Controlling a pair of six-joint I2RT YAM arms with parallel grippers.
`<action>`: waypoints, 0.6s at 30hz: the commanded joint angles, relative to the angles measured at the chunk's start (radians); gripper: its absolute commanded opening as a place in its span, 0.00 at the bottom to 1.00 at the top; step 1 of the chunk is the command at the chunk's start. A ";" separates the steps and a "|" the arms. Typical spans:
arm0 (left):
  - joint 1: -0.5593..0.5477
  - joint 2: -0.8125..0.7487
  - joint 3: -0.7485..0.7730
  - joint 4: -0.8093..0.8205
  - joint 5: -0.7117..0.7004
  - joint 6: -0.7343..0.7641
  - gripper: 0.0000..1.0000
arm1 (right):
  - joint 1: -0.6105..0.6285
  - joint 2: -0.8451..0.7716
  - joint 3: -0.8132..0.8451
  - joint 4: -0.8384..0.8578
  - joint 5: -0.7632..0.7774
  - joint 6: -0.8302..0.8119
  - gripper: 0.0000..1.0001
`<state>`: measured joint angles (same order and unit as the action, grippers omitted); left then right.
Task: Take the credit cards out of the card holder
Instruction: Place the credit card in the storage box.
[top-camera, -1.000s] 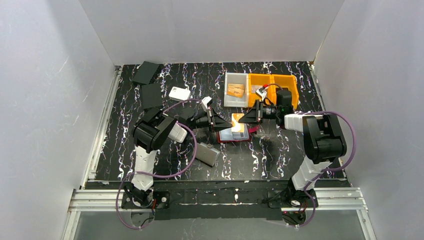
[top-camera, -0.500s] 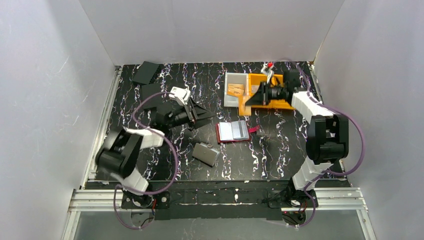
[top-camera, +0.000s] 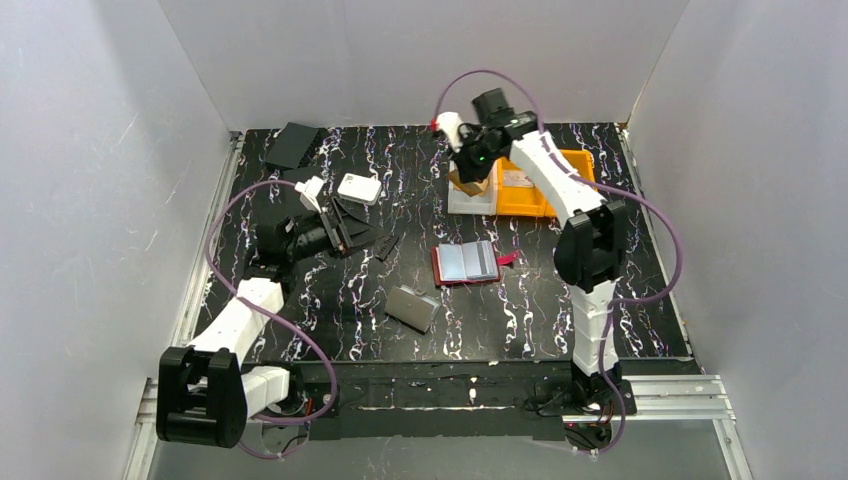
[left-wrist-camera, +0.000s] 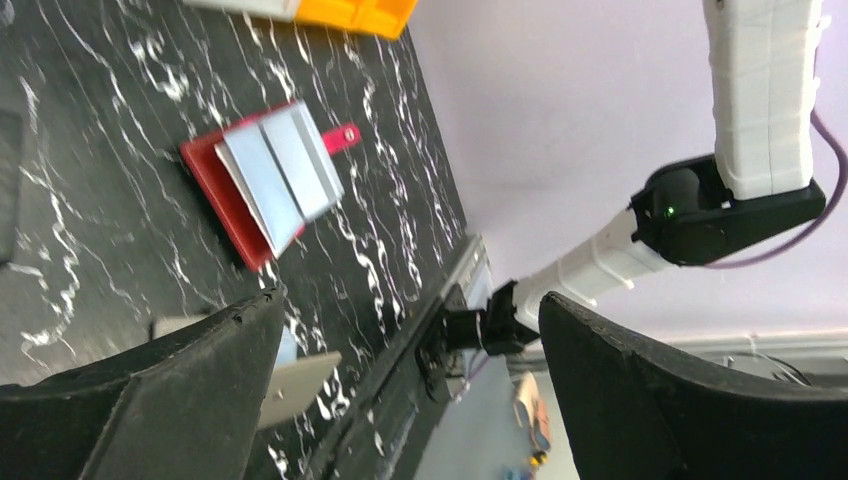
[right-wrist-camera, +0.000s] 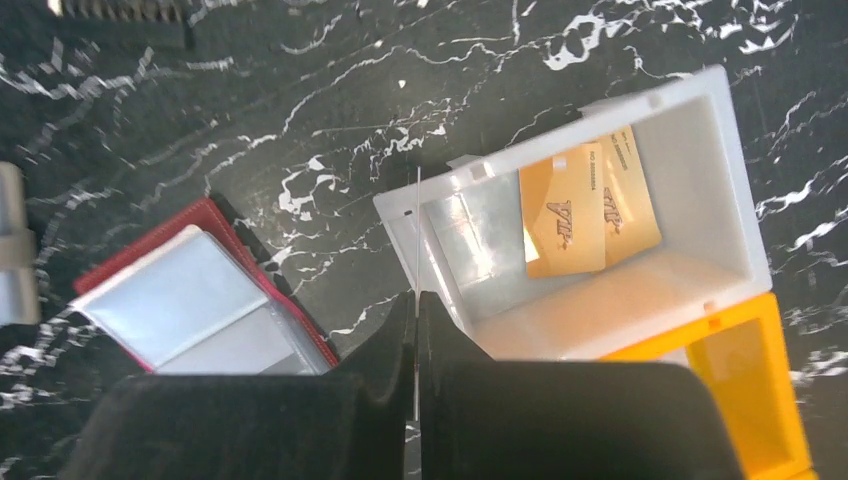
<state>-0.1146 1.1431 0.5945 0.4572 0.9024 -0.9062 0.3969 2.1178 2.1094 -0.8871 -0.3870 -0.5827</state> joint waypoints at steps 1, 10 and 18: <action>0.011 -0.080 -0.038 -0.058 0.145 -0.012 0.98 | 0.080 0.001 0.083 -0.058 0.314 -0.199 0.01; 0.033 -0.204 -0.060 -0.098 0.122 0.016 0.98 | 0.099 0.039 0.113 -0.043 0.452 -0.242 0.01; 0.036 -0.206 -0.060 -0.106 0.128 0.021 0.98 | 0.099 0.084 0.096 -0.036 0.465 -0.258 0.01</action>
<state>-0.0868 0.9504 0.5354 0.3645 1.0019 -0.9043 0.4900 2.1643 2.1902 -0.9375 0.0566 -0.8162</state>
